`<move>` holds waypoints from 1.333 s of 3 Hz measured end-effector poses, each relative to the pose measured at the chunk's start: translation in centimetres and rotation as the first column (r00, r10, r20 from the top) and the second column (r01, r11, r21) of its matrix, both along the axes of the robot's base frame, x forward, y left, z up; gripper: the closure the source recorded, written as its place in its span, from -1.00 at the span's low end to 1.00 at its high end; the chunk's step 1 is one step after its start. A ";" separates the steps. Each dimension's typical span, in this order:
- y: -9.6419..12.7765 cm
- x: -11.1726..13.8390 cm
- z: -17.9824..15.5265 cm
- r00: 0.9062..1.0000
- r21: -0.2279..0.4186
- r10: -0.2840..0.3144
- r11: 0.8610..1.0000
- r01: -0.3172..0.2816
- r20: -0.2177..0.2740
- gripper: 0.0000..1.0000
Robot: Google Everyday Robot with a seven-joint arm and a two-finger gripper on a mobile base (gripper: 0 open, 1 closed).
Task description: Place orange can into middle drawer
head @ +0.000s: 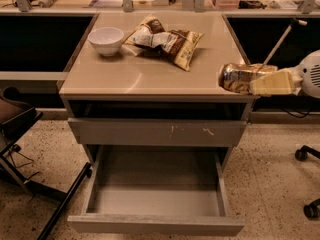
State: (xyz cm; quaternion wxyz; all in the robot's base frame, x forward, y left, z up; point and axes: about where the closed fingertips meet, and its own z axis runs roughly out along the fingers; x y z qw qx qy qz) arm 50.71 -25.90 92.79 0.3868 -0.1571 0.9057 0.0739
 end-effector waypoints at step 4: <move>11.3 -4.1 -15.1 0.990 0.121 0.032 0.993 -0.015 -0.140 1.00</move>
Offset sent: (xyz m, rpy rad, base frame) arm -0.0216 0.0417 -0.0685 0.0076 0.0497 0.0173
